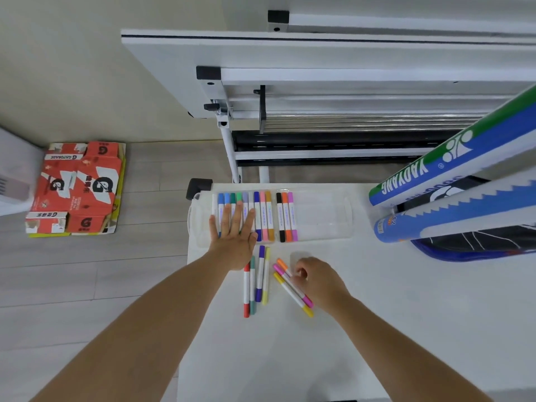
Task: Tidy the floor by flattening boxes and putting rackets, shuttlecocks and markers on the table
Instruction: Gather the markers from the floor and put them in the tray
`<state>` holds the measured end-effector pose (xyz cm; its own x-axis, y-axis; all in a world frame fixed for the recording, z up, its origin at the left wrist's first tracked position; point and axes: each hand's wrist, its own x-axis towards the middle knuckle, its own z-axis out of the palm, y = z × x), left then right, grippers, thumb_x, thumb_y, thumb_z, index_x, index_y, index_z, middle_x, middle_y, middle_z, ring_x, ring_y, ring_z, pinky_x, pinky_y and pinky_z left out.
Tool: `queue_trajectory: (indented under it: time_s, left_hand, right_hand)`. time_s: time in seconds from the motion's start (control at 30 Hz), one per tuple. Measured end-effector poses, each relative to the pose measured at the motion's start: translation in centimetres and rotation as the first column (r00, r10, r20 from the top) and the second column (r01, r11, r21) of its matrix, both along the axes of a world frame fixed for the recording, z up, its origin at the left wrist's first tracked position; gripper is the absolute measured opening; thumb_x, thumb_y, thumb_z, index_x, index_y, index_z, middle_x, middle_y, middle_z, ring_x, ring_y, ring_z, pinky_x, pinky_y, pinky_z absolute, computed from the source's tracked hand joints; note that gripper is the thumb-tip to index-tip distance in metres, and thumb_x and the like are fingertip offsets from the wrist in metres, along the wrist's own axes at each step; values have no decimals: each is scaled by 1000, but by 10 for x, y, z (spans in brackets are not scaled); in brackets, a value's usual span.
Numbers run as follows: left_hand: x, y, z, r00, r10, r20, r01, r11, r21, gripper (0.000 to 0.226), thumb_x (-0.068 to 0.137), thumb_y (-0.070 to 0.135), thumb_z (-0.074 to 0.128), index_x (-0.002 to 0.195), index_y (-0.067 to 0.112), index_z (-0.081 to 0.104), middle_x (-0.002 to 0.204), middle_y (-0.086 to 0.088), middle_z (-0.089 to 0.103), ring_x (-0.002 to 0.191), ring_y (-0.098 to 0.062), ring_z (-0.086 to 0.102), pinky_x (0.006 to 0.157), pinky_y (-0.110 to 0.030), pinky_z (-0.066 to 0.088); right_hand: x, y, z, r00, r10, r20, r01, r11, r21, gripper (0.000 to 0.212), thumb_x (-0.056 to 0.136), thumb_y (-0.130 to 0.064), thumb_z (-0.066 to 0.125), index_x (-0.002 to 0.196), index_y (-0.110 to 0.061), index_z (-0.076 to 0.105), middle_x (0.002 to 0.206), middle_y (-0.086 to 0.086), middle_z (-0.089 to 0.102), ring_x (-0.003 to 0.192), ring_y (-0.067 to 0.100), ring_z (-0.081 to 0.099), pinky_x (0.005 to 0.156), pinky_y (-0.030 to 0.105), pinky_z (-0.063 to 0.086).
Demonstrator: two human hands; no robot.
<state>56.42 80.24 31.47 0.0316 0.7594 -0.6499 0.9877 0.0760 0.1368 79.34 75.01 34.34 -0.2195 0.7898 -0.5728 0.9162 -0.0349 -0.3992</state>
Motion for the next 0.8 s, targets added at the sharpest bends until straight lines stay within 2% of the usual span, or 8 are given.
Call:
queue_trajectory:
  time_s: [0.13, 0.27, 0.43, 0.53, 0.6, 0.7, 0.8]
  left_hand:
    - [0, -1, 0, 1000, 1, 8, -1, 1000, 15, 64, 104, 52, 4, 141, 32, -44, 146, -2, -54, 134, -29, -48, 114, -61, -17]
    - [0, -1, -1, 1000, -3, 1, 3, 1000, 12, 64, 104, 52, 4, 141, 33, -43, 146, -2, -54, 135, -29, -48, 115, -61, -17]
    - [0, -1, -2, 1000, -4, -1, 4, 1000, 17, 64, 104, 52, 5, 141, 33, -43, 146, -1, -54, 134, -29, -48, 114, -61, -17]
    - [0, -2, -3, 1000, -1, 1, 1, 1000, 18, 64, 104, 52, 5, 142, 33, -43, 146, -1, -54, 134, -29, -48, 114, -61, -18]
    - [0, -2, -3, 1000, 0, 1, 0, 1000, 20, 64, 104, 52, 5, 142, 33, -43, 146, -1, -54, 135, -29, -48, 114, -61, -17]
    - [0, -2, -3, 1000, -4, 1, 4, 1000, 26, 64, 104, 52, 5, 142, 33, -43, 146, -1, -54, 135, -29, -48, 114, -61, -18]
    - [0, -1, -3, 1000, -7, -1, 8, 1000, 27, 65, 104, 52, 6, 142, 32, -43, 146, -1, -54, 135, -29, -48, 114, -61, -17]
  right_hand:
    - [8, -15, -16, 998, -45, 41, 46, 999, -27, 13, 88, -39, 58, 80, -29, 55, 81, -10, 55, 73, 14, 56, 62, 27, 44]
    - [13, -13, -18, 992, -127, 22, 127, 991, -38, 13, 91, -28, 55, 87, -24, 66, 82, -3, 65, 76, 19, 62, 67, 29, 50]
    - [21, -9, -19, 972, -230, 37, 228, 972, 57, 16, 91, -19, 50, 83, -19, 63, 79, -2, 65, 72, 19, 61, 67, 35, 55]
    - [22, -9, -17, 978, -199, 69, 190, 975, 115, 18, 96, -23, 47, 90, -16, 63, 85, -1, 63, 78, 20, 61, 67, 31, 51]
    - [19, -9, -15, 985, -150, 83, 142, 985, 94, 21, 96, -30, 50, 94, -15, 63, 89, -1, 59, 82, 20, 60, 68, 27, 46]
    - [13, -12, -15, 990, -85, 111, 77, 994, 72, 25, 96, -39, 50, 91, -17, 61, 84, -3, 52, 78, 18, 57, 65, 25, 41]
    - [8, -13, -17, 988, -85, 130, 75, 994, 83, 20, 97, -36, 48, 84, -21, 50, 83, -4, 49, 73, 17, 52, 62, 27, 39]
